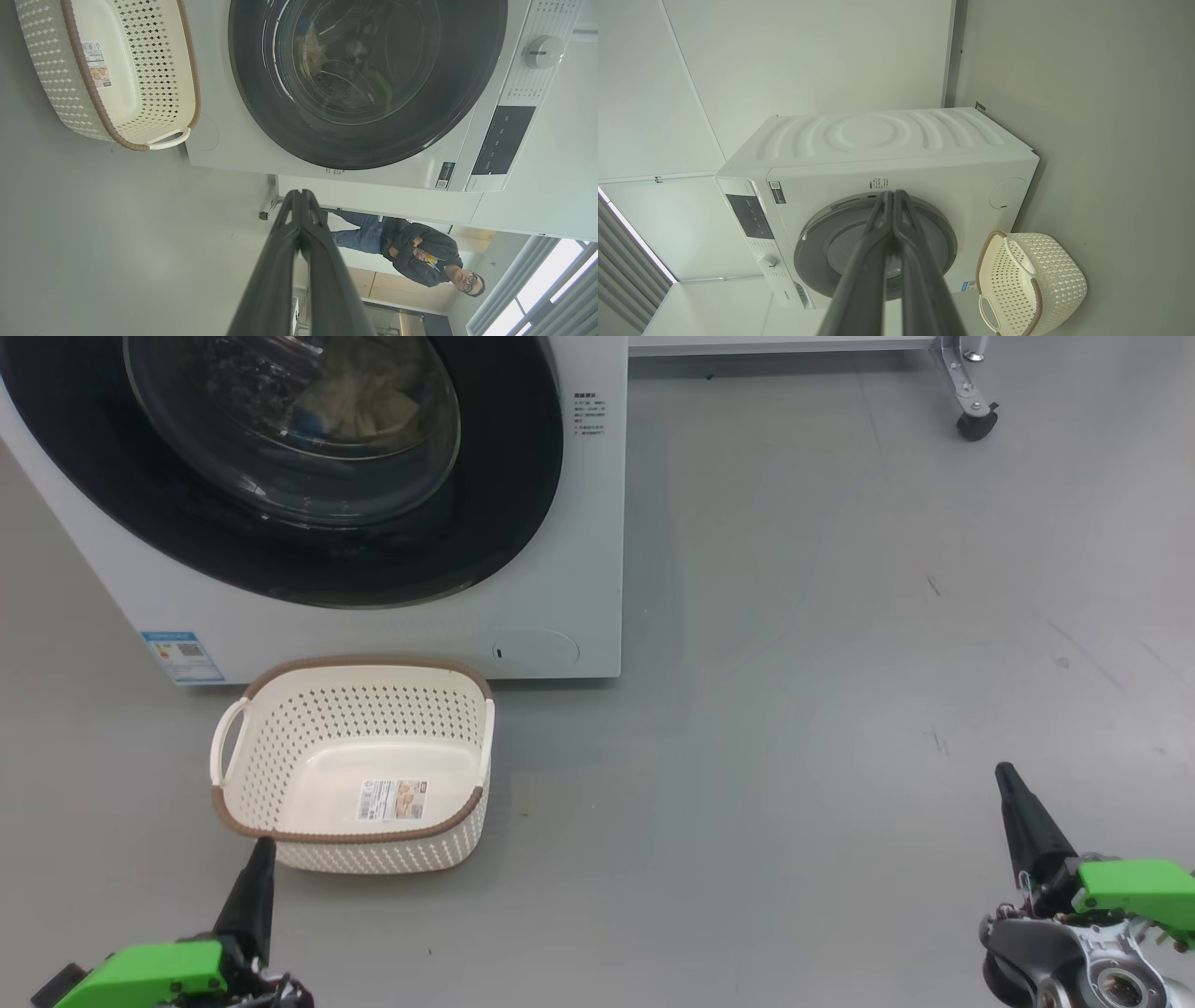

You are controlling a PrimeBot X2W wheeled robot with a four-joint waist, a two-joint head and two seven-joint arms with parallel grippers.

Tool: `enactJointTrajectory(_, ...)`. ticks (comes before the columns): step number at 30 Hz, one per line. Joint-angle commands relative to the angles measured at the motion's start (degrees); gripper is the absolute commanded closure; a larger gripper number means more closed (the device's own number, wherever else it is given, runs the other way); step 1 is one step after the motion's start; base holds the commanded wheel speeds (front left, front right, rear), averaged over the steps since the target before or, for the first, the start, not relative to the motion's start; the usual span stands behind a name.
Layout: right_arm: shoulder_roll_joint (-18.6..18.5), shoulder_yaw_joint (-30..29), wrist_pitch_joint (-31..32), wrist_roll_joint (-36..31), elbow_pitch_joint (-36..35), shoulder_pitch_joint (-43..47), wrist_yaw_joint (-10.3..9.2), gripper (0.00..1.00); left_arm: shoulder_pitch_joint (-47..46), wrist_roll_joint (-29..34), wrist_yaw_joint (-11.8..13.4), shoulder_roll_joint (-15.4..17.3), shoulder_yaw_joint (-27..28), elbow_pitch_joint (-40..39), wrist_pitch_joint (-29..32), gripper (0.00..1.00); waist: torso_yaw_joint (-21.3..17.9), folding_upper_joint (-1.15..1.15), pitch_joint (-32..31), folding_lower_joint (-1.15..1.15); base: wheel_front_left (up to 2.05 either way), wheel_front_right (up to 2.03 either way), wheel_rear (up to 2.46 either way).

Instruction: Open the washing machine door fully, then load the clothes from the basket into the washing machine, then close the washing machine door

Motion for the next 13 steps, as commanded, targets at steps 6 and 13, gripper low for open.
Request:
enactJointTrajectory(6,-1.23,0.91,0.32,0.42,-2.15,-3.31,-0.15,1.0,-2.74,-0.11,-0.41,0.42,2.08,-1.63,0.35,1.0,0.0,0.0,0.0,0.0,0.0,0.0,0.0)
enactJointTrajectory(13,-1.23,0.91,0.32,0.42,-2.15,-3.31,-0.15,1.0,-2.74,-0.11,-0.41,0.41,2.09,-1.63,0.35,1.0,0.0,0.0,0.0,0.0,0.0,0.0,0.0)
